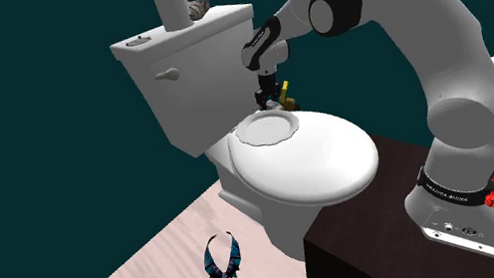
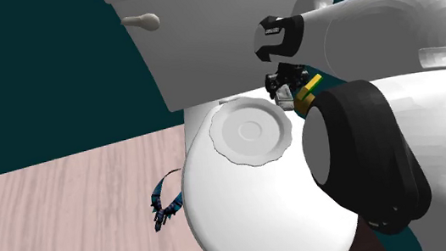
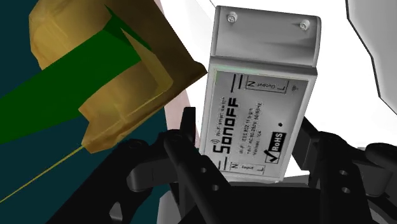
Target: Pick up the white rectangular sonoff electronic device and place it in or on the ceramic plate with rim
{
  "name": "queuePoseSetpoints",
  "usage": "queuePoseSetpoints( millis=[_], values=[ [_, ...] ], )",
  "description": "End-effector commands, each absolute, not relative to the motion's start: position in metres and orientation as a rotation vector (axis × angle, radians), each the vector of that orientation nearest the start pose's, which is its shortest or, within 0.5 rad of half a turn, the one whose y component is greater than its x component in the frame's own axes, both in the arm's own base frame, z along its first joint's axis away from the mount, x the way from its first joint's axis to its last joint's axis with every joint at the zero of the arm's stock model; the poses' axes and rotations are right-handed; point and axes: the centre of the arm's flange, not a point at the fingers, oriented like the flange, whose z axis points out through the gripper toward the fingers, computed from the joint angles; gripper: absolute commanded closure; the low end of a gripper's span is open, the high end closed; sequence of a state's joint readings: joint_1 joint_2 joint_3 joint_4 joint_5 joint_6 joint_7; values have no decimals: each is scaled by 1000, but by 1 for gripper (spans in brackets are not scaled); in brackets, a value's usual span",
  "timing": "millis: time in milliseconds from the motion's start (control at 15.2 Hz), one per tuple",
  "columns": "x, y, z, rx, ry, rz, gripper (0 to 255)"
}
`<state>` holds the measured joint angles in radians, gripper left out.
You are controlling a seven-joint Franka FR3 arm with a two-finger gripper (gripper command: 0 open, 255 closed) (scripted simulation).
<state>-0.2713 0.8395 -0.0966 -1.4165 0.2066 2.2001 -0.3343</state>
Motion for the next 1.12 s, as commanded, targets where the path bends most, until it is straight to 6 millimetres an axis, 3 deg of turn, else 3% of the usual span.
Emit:
queuePoseSetpoints(
  millis=[0,528,1056],
  values=[
    [681,-241,193,-3032,198,28,255],
    [680,-241,192,-3032,198,28,255],
    [680,-241,235,-3032,198,28,255]
  ],
)
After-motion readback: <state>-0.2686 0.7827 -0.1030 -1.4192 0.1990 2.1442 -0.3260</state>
